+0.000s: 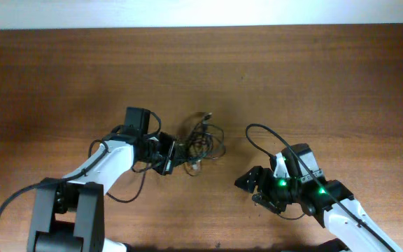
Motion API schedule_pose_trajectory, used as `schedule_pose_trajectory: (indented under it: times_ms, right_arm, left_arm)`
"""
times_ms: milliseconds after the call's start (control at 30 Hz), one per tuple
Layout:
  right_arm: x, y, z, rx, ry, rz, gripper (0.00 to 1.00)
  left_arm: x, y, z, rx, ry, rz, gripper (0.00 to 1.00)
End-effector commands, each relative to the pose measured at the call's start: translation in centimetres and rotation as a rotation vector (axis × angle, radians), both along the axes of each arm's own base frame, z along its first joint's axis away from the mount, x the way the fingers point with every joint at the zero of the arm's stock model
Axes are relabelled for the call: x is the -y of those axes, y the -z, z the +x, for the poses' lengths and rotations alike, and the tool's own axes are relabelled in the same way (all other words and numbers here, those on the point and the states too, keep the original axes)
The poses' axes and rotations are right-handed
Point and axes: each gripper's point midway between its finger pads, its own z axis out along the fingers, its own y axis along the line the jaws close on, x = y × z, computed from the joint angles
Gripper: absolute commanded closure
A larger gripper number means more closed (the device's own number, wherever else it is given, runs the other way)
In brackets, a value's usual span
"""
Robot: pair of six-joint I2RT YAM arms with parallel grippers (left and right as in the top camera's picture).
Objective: Untangle cables
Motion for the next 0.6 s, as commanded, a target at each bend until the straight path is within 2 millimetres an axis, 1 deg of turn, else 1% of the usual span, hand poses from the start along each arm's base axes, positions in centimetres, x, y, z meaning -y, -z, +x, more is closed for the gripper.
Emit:
schedule_pose_trajectory:
  times_ms: [0,33,67,133,233,267,367,400,467,533,567]
  right_arm:
    - [-1.2,-1.5,0.8,0.082,-0.052,0.067,0.21]
    - [-1.5,-1.9,1.2,0.106,-0.055,0.080,0.21]
    - [-1.8,-2.5,2.0,0.155,-0.058,0.095,0.21]
    - [-2.7,-3.6,3.5,0.254,-0.068,0.127,0.21]
    - [-3.7,-4.0,5.2,0.334,-0.072,0.144,0.21]
    - [-4.1,-3.8,5.7,0.353,-0.074,0.143,0.21]
    - [-5.1,-2.3,7.5,0.398,-0.067,0.121,0.21]
    - [-5.9,-2.2,8.2,0.431,-0.077,0.137,0.21]
    - [-7.2,-2.6,9.2,0.503,-0.093,0.177,0.21]
    - [-7.8,-2.8,9.9,0.543,-0.088,0.192,0.22]
    - [-7.4,-2.4,10.5,0.549,-0.056,0.161,0.32]
  left_arm:
    - [2.4,-4.0,-1.5,-0.051,0.055,-0.262,1.00]
    - [2.6,-4.5,-1.7,-0.056,0.065,-0.293,1.00]
    - [2.9,-5.2,-1.9,-0.062,0.079,-0.338,1.00]
    - [3.1,-5.7,-2.1,-0.064,0.091,-0.372,1.00]
    - [3.2,-6.1,-2.2,-0.066,0.098,-0.392,1.00]
    - [3.3,-6.4,-2.3,-0.063,0.107,-0.411,1.00]
    - [3.7,-7.7,-2.8,-0.075,0.132,-0.490,1.00]
    - [3.7,-7.8,-2.8,-0.077,0.134,-0.497,1.00]
    - [3.7,-7.8,-2.8,-0.076,0.134,-0.497,1.00]
    - [3.7,-7.8,-2.8,-0.076,0.135,-0.497,1.00]
    - [3.8,-8.0,-2.9,-0.073,0.140,-0.507,1.00]
